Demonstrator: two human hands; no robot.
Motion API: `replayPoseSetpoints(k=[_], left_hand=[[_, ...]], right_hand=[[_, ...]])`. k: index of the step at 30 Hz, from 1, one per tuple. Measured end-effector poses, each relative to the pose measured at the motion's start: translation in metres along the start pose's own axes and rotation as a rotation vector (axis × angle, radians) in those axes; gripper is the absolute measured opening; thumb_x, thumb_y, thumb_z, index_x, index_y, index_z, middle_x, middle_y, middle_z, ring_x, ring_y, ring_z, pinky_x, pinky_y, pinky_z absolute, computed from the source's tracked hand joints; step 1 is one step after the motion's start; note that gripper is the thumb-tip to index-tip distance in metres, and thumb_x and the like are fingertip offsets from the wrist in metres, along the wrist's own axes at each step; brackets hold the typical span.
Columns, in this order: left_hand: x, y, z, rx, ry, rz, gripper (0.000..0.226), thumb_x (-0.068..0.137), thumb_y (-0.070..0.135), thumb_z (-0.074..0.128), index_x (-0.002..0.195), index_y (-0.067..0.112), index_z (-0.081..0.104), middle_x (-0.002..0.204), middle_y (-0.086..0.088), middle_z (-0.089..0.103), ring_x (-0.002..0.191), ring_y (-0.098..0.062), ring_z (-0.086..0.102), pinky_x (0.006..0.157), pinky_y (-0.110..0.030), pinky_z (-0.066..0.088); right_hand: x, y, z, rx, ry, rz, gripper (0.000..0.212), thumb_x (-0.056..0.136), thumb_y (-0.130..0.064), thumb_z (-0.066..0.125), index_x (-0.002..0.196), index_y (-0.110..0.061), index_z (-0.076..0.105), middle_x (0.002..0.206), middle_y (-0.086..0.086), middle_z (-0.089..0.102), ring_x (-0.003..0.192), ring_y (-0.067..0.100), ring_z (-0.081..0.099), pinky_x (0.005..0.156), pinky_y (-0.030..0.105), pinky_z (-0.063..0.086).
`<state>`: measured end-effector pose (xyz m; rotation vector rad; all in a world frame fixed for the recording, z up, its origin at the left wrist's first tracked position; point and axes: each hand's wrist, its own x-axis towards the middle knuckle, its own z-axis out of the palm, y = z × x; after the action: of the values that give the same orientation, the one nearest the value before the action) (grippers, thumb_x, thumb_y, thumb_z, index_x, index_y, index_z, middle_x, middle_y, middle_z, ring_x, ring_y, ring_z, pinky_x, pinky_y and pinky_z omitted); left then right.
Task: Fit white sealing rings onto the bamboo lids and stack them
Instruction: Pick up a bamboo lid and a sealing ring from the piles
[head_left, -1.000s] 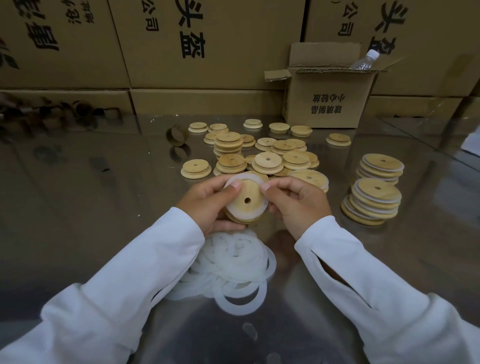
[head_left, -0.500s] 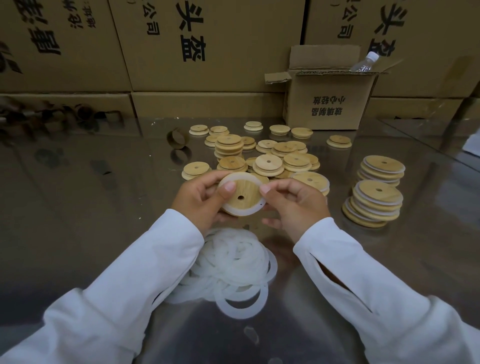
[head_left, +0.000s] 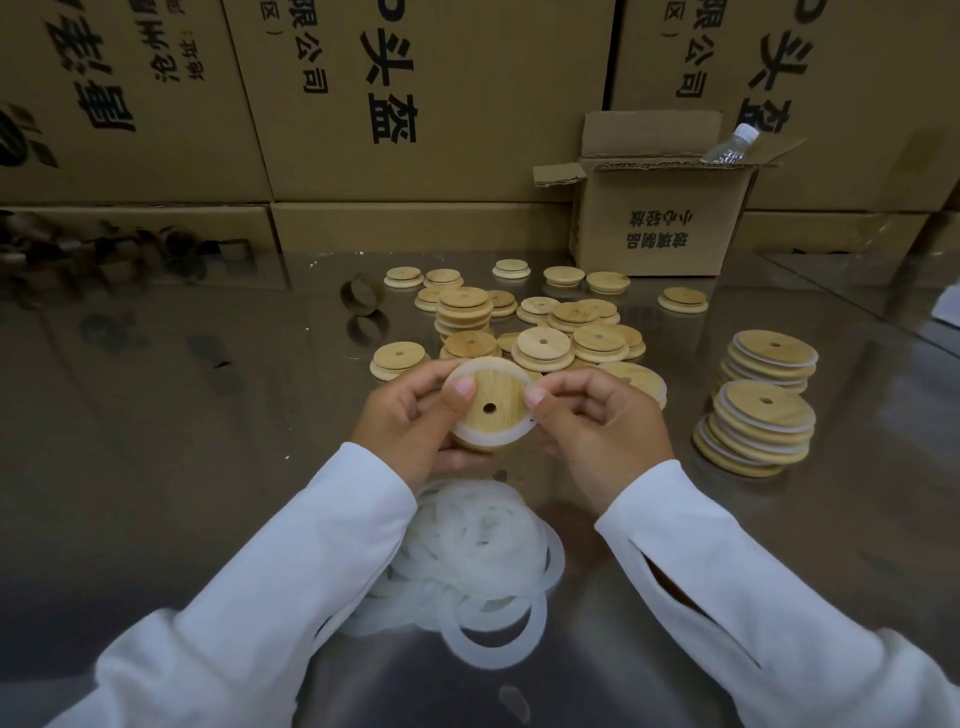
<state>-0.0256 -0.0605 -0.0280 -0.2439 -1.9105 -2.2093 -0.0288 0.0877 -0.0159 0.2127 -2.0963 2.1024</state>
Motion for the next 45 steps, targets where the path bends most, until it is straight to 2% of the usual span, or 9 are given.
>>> replayPoseSetpoints(k=[8, 12, 15, 19, 30, 35, 39, 43, 45], left_hand=[[0.000, 0.002, 0.002, -0.158, -0.020, -0.125, 0.017, 0.086, 0.005, 0.053, 0.098, 0.015, 0.060, 0.081, 0.000, 0.072, 0.076, -0.023, 0.070, 0.056, -0.033, 0.057], [-0.001, 0.002, 0.000, -0.038, -0.085, -0.148, 0.027, 0.082, -0.001, 0.058, 0.104, 0.013, 0.060, 0.096, -0.009, 0.069, 0.090, -0.028, 0.067, 0.072, -0.042, 0.058], [-0.001, 0.001, -0.001, 0.048, -0.069, -0.106, 0.018, 0.078, 0.009, 0.063, 0.095, 0.013, 0.065, 0.087, -0.009, 0.071, 0.087, -0.026, 0.066, 0.080, -0.043, 0.054], [0.001, 0.001, -0.005, 0.082, -0.061, -0.051, 0.028, 0.063, 0.024, 0.065, 0.088, 0.014, 0.067, 0.078, -0.004, 0.072, 0.075, -0.017, 0.067, 0.070, -0.031, 0.057], [0.003, 0.001, -0.006, 0.010, -0.052, -0.017, 0.025, 0.065, 0.019, 0.063, 0.088, 0.011, 0.066, 0.075, -0.001, 0.071, 0.071, -0.012, 0.066, 0.059, -0.025, 0.055], [0.003, -0.001, -0.007, -0.022, -0.031, -0.045, 0.028, 0.063, 0.021, 0.064, 0.089, 0.010, 0.066, 0.076, -0.003, 0.071, 0.073, -0.015, 0.067, 0.061, -0.028, 0.056], [0.004, -0.005, -0.005, -0.027, 0.027, -0.087, 0.010, 0.075, 0.012, 0.064, 0.085, 0.010, 0.064, 0.073, -0.003, 0.071, 0.069, -0.015, 0.068, 0.057, -0.028, 0.056], [0.003, -0.004, -0.004, -0.014, 0.013, -0.105, 0.009, 0.078, 0.002, 0.062, 0.085, 0.008, 0.063, 0.073, -0.004, 0.072, 0.070, -0.017, 0.068, 0.059, -0.029, 0.057], [0.003, -0.003, -0.003, 0.054, -0.015, -0.101, 0.012, 0.077, 0.001, 0.063, 0.086, 0.009, 0.065, 0.077, -0.006, 0.072, 0.074, -0.021, 0.067, 0.069, -0.036, 0.057]], right_hand=[[-0.002, 0.008, 0.006, -0.047, 0.122, -0.052, 0.010, 0.080, -0.016, 0.067, 0.072, -0.020, 0.063, 0.073, -0.004, 0.066, 0.070, 0.011, 0.061, 0.068, 0.026, 0.052], [-0.001, 0.007, 0.004, -0.154, 0.117, -0.108, 0.012, 0.082, -0.018, 0.064, 0.072, -0.024, 0.061, 0.074, -0.011, 0.065, 0.069, 0.004, 0.061, 0.065, 0.019, 0.049], [-0.004, 0.008, 0.004, -0.244, 0.073, -0.188, 0.012, 0.082, -0.019, 0.065, 0.073, -0.026, 0.060, 0.077, -0.012, 0.065, 0.076, 0.005, 0.061, 0.070, 0.020, 0.050], [-0.004, 0.008, 0.005, -0.284, 0.050, -0.227, 0.014, 0.081, -0.018, 0.066, 0.072, -0.027, 0.060, 0.078, -0.011, 0.065, 0.078, 0.006, 0.061, 0.074, 0.025, 0.051], [0.001, 0.005, 0.006, -0.207, 0.046, -0.151, 0.015, 0.083, -0.012, 0.063, 0.071, -0.020, 0.058, 0.073, -0.005, 0.061, 0.078, 0.017, 0.060, 0.075, 0.048, 0.053], [-0.002, 0.006, 0.004, -0.240, 0.010, -0.213, 0.015, 0.082, -0.017, 0.065, 0.072, -0.026, 0.058, 0.075, -0.012, 0.063, 0.076, 0.004, 0.059, 0.073, 0.025, 0.049], [-0.005, 0.010, 0.004, -0.246, 0.028, -0.214, 0.016, 0.080, -0.019, 0.068, 0.072, -0.028, 0.057, 0.075, -0.012, 0.064, 0.071, 0.000, 0.060, 0.066, 0.012, 0.047], [-0.005, 0.012, 0.004, -0.262, 0.070, -0.211, 0.015, 0.080, -0.020, 0.067, 0.071, -0.027, 0.057, 0.072, -0.012, 0.064, 0.070, -0.002, 0.058, 0.061, 0.009, 0.046], [-0.004, 0.012, 0.002, -0.287, 0.083, -0.226, 0.013, 0.080, -0.020, 0.067, 0.072, -0.025, 0.059, 0.073, -0.013, 0.064, 0.071, -0.003, 0.059, 0.062, 0.010, 0.048]])
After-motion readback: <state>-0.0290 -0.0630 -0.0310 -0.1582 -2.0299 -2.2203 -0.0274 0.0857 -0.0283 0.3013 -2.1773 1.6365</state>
